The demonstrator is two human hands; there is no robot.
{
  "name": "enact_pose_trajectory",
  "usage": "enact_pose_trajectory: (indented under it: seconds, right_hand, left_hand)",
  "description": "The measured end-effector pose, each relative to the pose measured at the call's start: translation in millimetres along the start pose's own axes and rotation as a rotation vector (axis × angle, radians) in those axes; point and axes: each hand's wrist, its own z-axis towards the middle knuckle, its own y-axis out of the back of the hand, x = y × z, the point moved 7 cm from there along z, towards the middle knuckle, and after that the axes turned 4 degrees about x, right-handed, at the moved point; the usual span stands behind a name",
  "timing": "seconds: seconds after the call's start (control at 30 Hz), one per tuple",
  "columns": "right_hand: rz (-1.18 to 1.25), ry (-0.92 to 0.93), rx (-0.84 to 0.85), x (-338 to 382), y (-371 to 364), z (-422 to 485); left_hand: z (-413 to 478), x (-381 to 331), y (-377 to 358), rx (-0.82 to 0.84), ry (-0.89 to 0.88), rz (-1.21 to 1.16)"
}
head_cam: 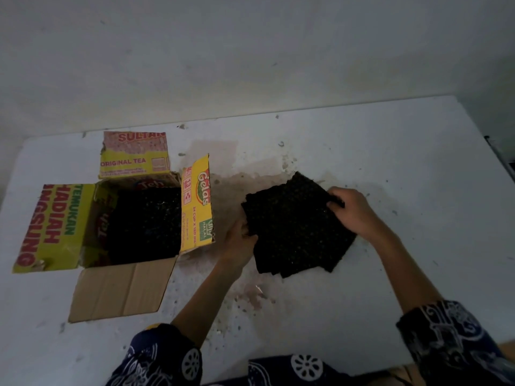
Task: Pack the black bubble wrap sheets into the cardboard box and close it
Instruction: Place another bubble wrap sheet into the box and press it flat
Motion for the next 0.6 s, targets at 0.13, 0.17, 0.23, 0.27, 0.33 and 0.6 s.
enact_pose_trajectory:
  seconds: [0.13,0.17,0.23,0.27,0.33,0.6]
  right_hand:
    - [-0.022,0.071,0.331,23.2,-1.4,15.1]
    - [-0.050,0.093,0.390,28.0,-6.2,18.9]
    - [-0.125,0.138,0.471,37.5,-20.4,26.0]
    - [-0.165,0.150,0.500,41.6,-29.4,29.1]
    - [-0.226,0.159,0.537,48.6,-47.5,34.5]
    - [-0.333,0.100,0.407,53.8,-71.1,44.3]
  left_hand:
    - [3.7,-1.7,4.5,0.017,-0.023,-0.010]
    - [5.1,-0.7,6.0,0.012,-0.021,-0.013]
    - [6.6,1.9,7.8,0.022,-0.012,-0.027]
    - [8.0,4.5,8.6,0.028,-0.002,-0.034]
    - [13.2,13.2,10.3,0.032,0.024,-0.053]
    - [-3.7,-2.6,9.6,-0.022,0.033,-0.009]
